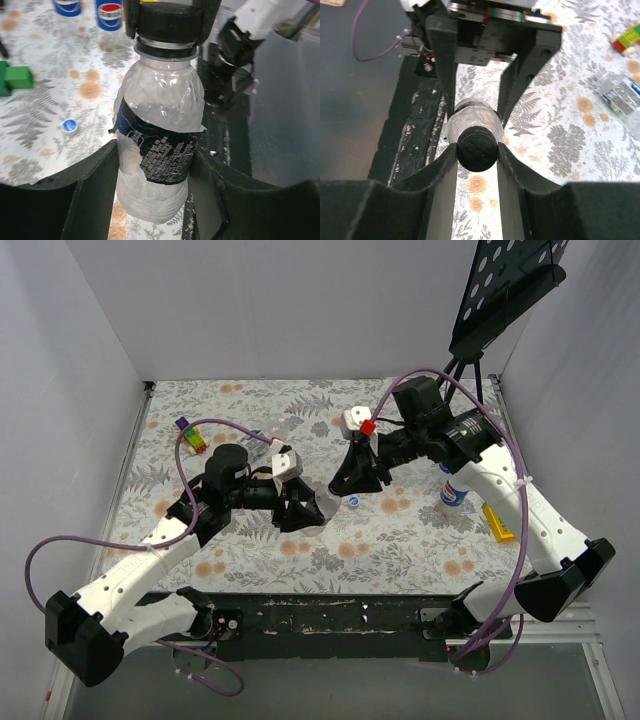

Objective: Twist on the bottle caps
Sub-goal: Screw the bottle cap onto the plastic bottle.

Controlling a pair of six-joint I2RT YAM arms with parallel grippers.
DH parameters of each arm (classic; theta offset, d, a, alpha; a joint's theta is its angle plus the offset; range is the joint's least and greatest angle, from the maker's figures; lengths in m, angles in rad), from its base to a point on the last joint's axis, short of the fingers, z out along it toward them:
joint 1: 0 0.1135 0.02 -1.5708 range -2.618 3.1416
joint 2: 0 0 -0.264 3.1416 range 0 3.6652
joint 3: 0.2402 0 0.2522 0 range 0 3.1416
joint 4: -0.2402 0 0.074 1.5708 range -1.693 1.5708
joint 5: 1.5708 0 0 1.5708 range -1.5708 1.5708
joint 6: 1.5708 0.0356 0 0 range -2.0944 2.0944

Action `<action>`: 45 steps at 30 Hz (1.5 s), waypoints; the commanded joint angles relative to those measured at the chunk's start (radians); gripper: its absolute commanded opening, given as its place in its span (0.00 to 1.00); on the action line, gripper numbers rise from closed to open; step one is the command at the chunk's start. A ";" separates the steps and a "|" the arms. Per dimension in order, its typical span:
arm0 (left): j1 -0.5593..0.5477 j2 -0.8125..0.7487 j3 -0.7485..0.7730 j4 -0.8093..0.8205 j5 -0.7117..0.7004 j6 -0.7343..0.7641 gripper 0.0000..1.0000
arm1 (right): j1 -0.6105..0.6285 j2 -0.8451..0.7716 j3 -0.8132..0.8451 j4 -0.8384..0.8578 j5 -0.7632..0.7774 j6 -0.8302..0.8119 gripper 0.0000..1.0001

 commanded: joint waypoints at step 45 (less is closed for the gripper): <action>-0.124 -0.058 -0.131 0.282 -0.303 -0.191 0.00 | -0.076 -0.051 -0.043 0.281 0.304 0.522 0.67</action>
